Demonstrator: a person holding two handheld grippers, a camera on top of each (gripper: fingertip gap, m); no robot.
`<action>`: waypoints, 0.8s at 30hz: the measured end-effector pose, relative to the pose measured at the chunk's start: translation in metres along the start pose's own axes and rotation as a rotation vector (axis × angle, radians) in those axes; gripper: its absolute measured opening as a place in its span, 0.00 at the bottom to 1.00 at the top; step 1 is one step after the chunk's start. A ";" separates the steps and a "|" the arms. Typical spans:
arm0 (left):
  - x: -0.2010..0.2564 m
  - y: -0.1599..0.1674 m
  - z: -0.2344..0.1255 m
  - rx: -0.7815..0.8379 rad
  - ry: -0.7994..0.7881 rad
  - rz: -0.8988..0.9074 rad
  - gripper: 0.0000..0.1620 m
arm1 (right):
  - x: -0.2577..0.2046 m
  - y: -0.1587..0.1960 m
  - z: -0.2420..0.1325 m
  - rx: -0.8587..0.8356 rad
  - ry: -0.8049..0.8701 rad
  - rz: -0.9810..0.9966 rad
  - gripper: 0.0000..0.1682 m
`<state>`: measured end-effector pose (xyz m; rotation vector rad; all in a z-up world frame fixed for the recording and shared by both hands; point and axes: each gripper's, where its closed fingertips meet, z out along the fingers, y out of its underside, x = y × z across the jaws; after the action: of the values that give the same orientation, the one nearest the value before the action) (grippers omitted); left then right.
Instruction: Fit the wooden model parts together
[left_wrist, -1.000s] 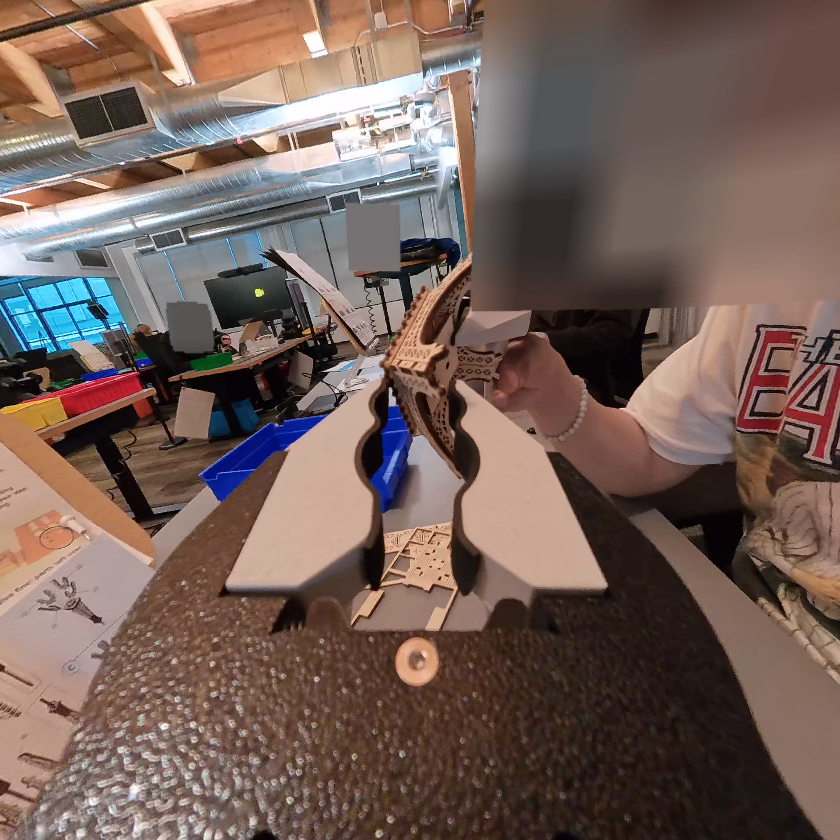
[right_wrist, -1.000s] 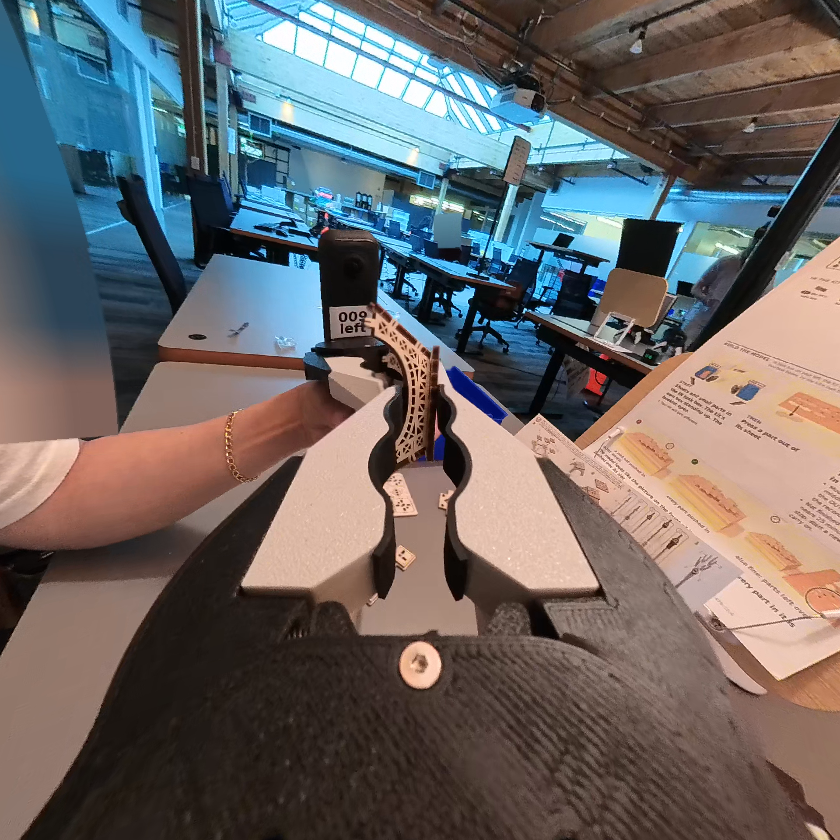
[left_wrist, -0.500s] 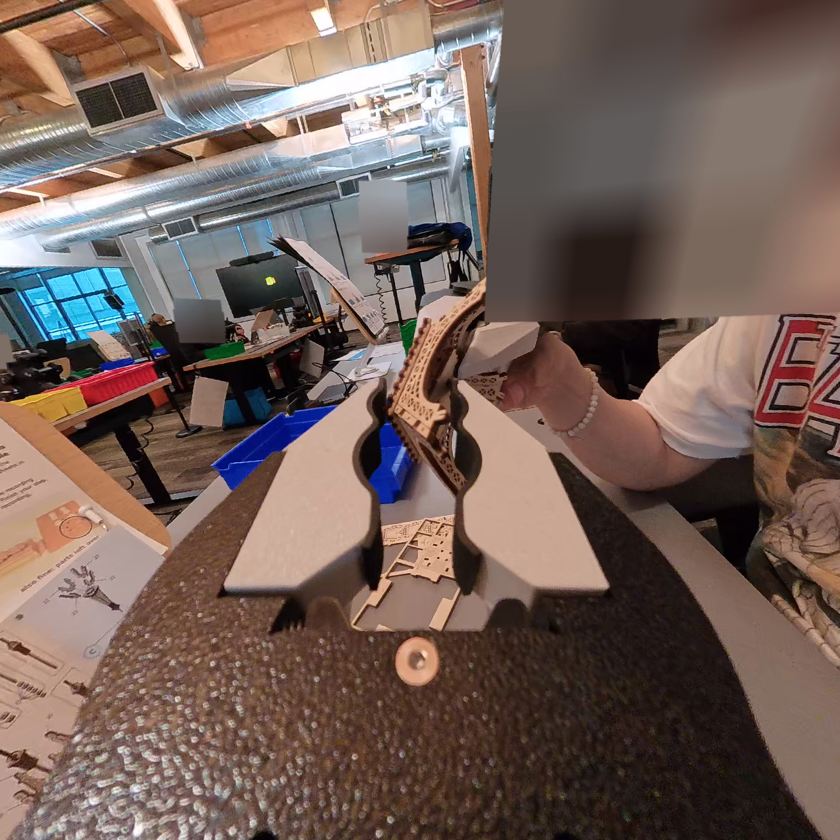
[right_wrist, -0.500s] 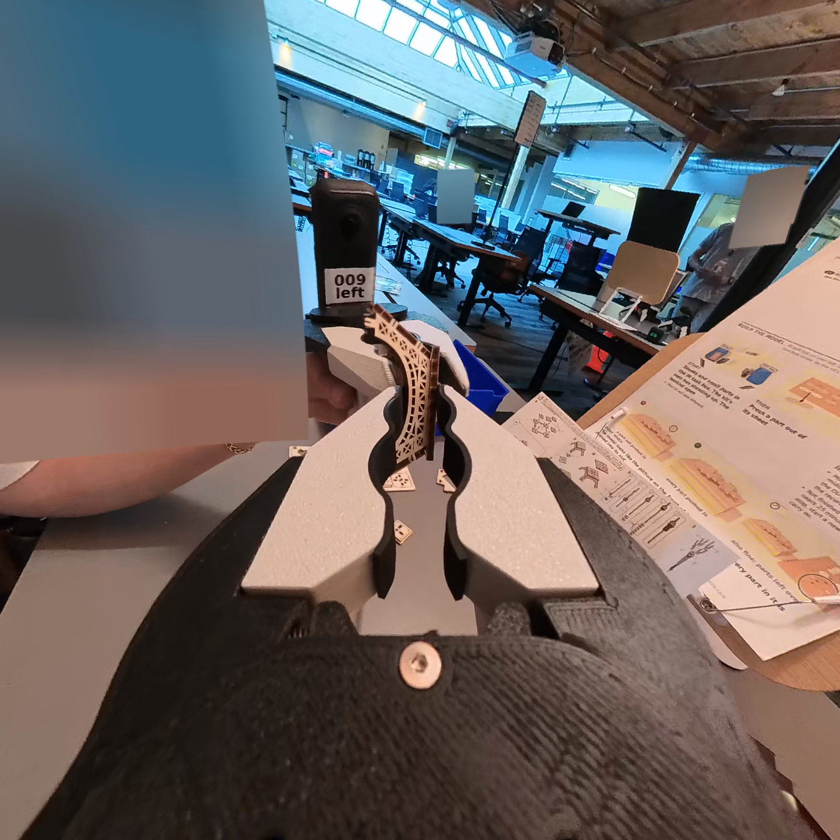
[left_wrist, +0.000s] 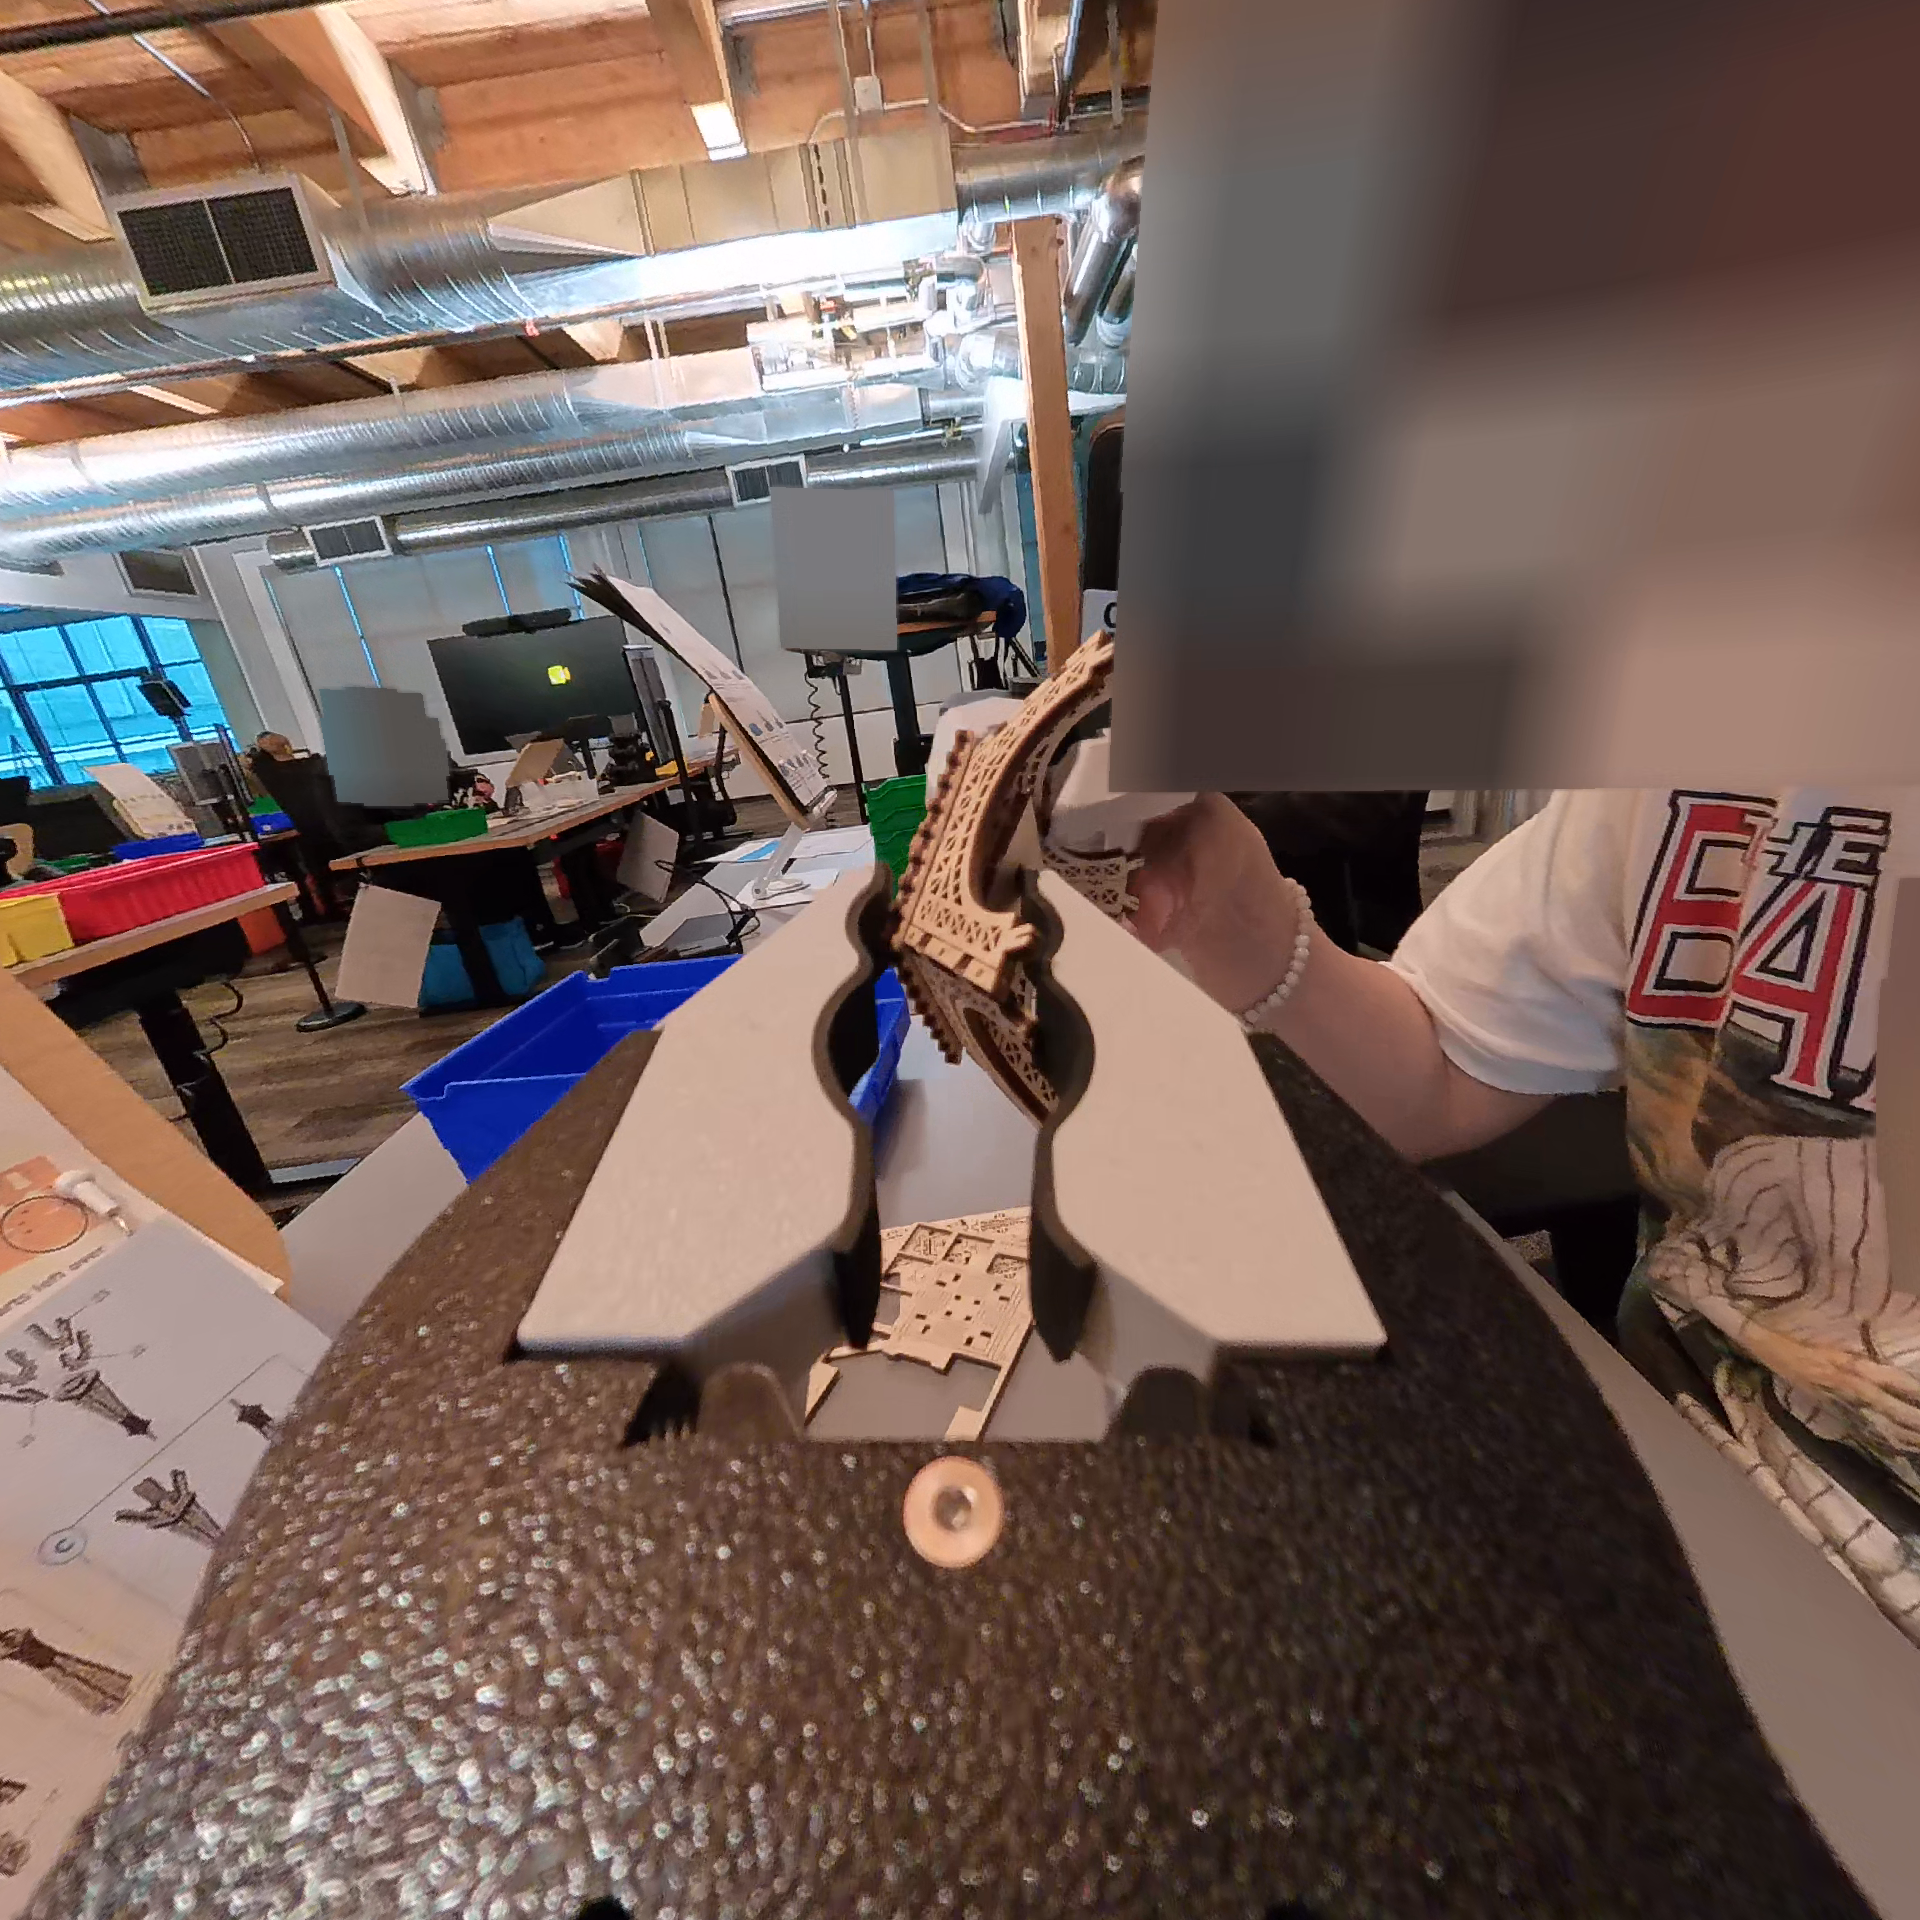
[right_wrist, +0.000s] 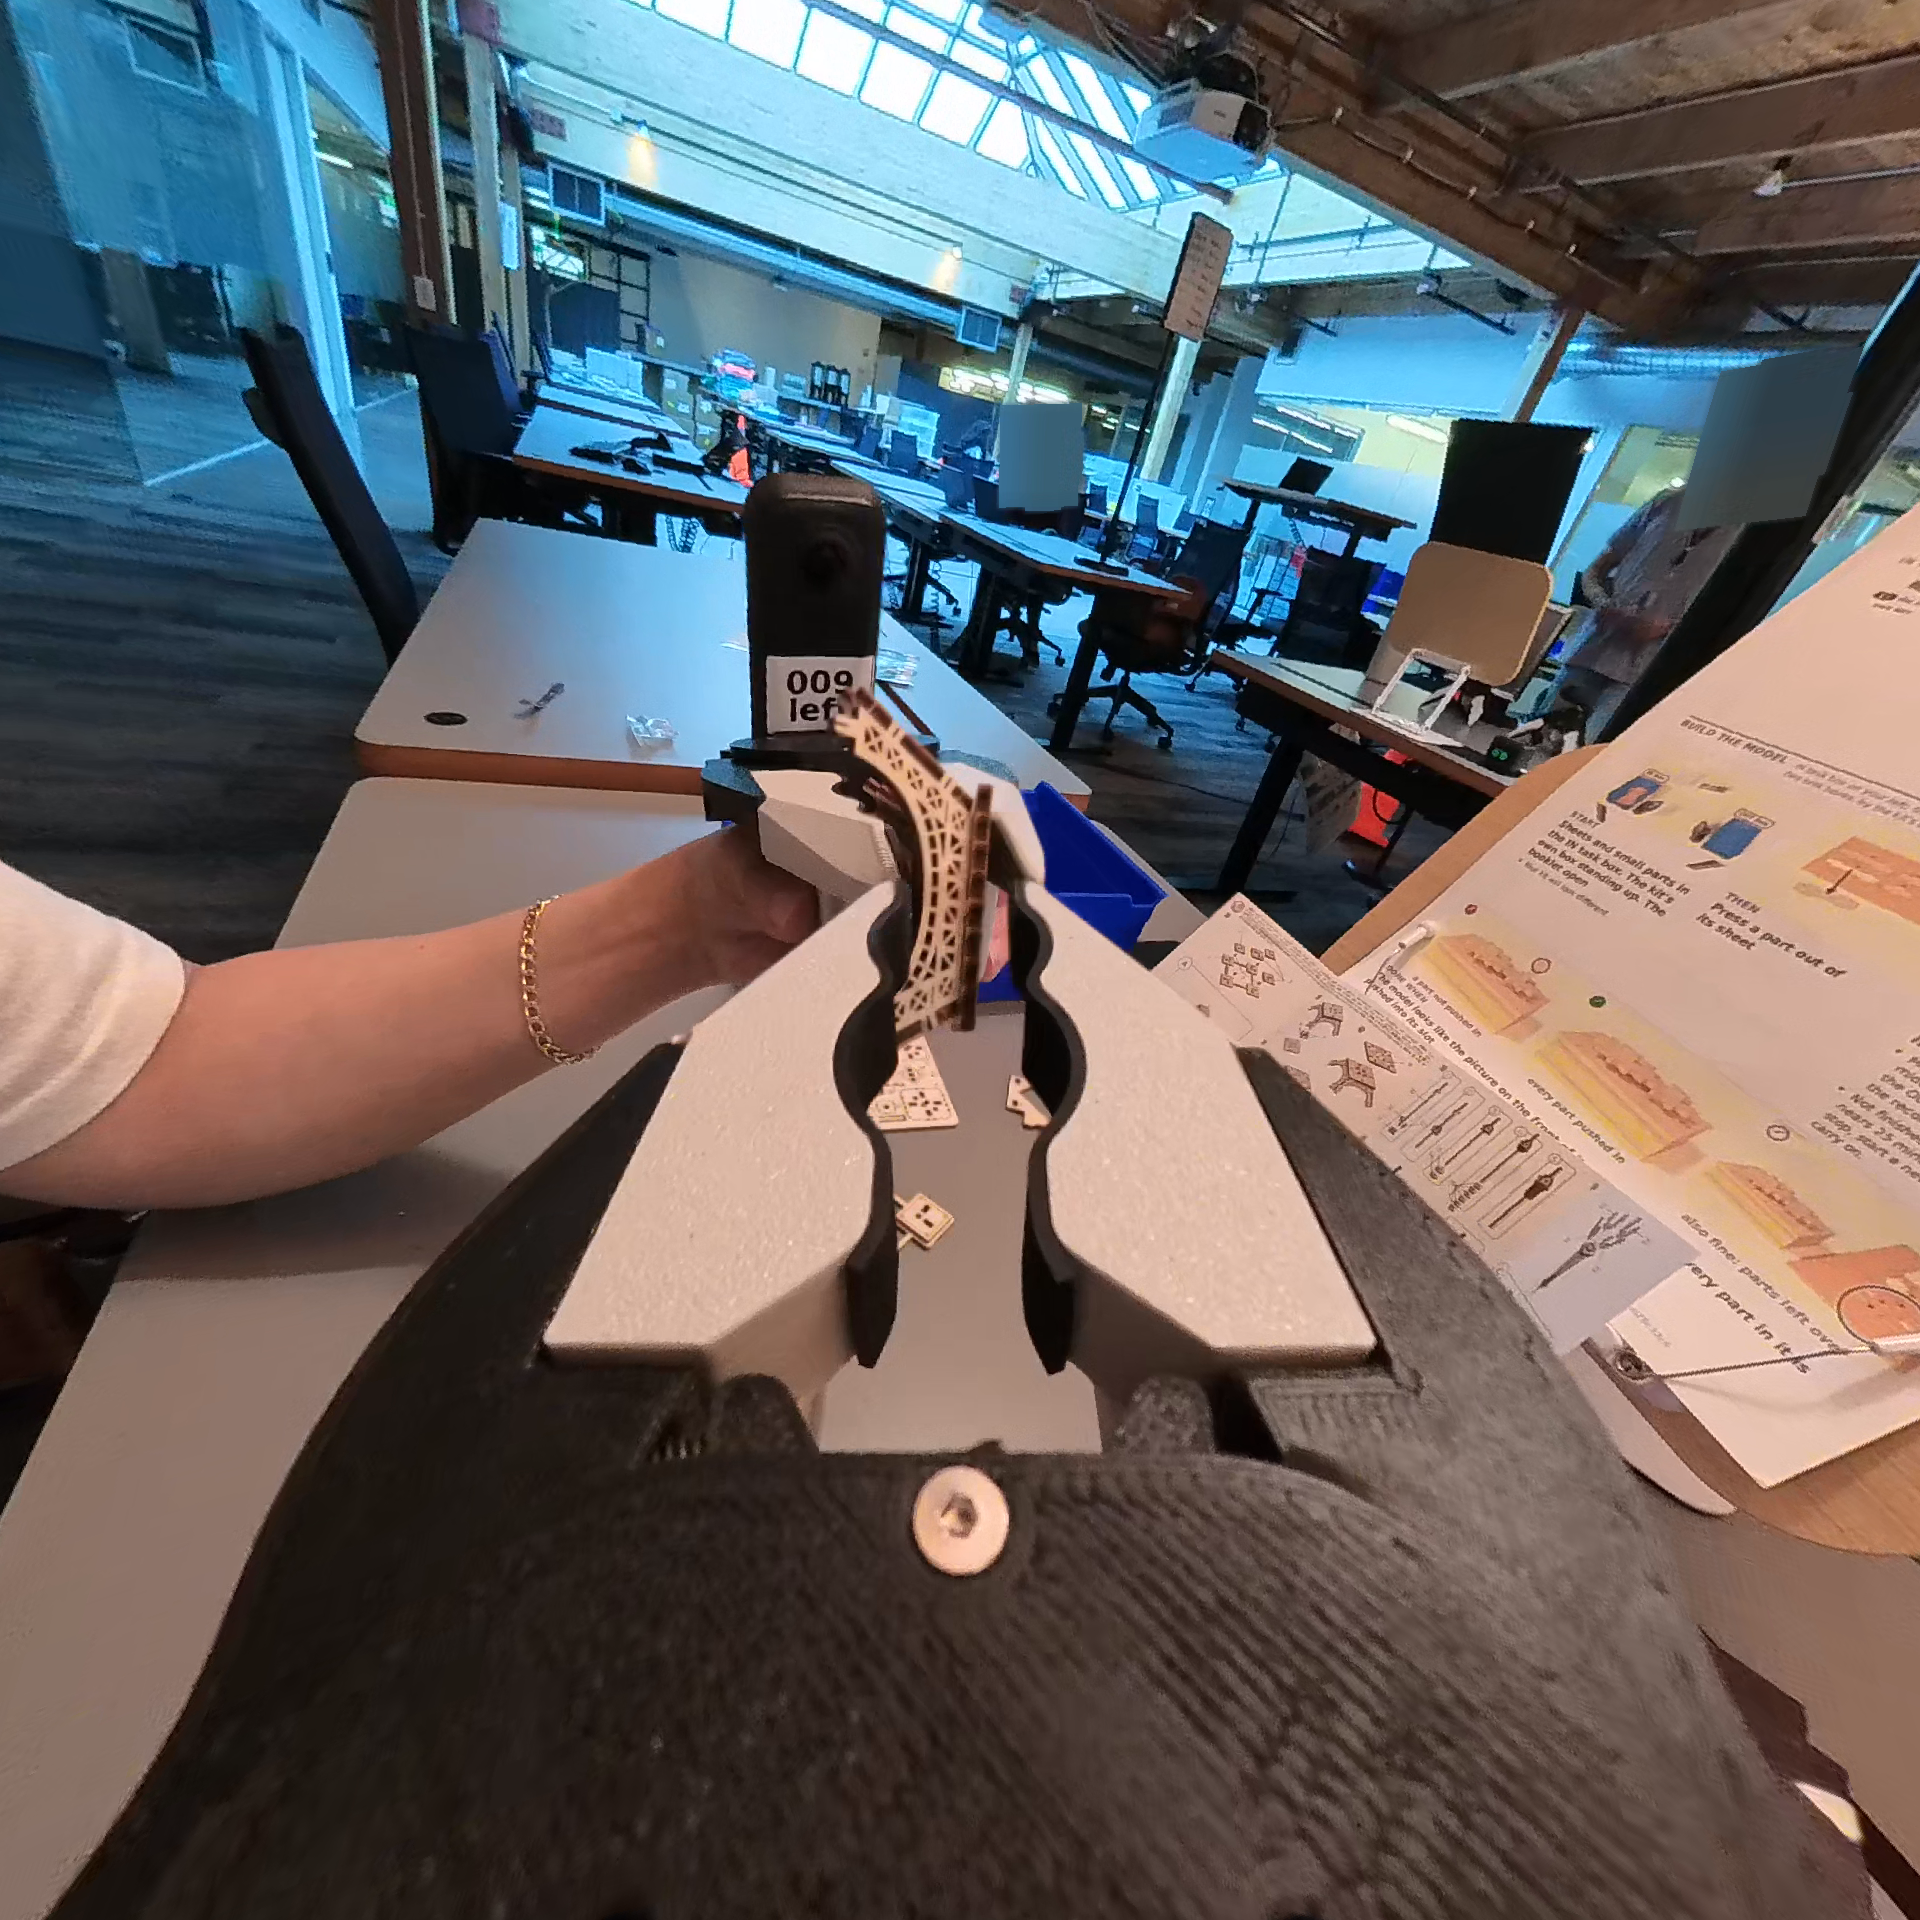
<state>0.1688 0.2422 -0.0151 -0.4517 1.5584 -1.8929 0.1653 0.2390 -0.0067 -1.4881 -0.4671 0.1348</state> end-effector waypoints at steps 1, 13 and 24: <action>0.000 0.001 0.000 -0.003 0.003 -0.005 0.13 | 0.001 -0.002 -0.002 0.008 -0.007 0.013 0.10; -0.001 0.005 -0.001 -0.021 0.001 -0.012 0.14 | 0.001 0.004 -0.005 -0.026 -0.038 0.116 0.09; -0.010 0.011 -0.001 -0.065 -0.064 0.037 0.13 | 0.013 0.010 -0.003 -0.062 0.056 0.036 0.13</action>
<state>0.1783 0.2480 -0.0247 -0.5031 1.5795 -1.7872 0.1805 0.2419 -0.0141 -1.5578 -0.4027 0.1076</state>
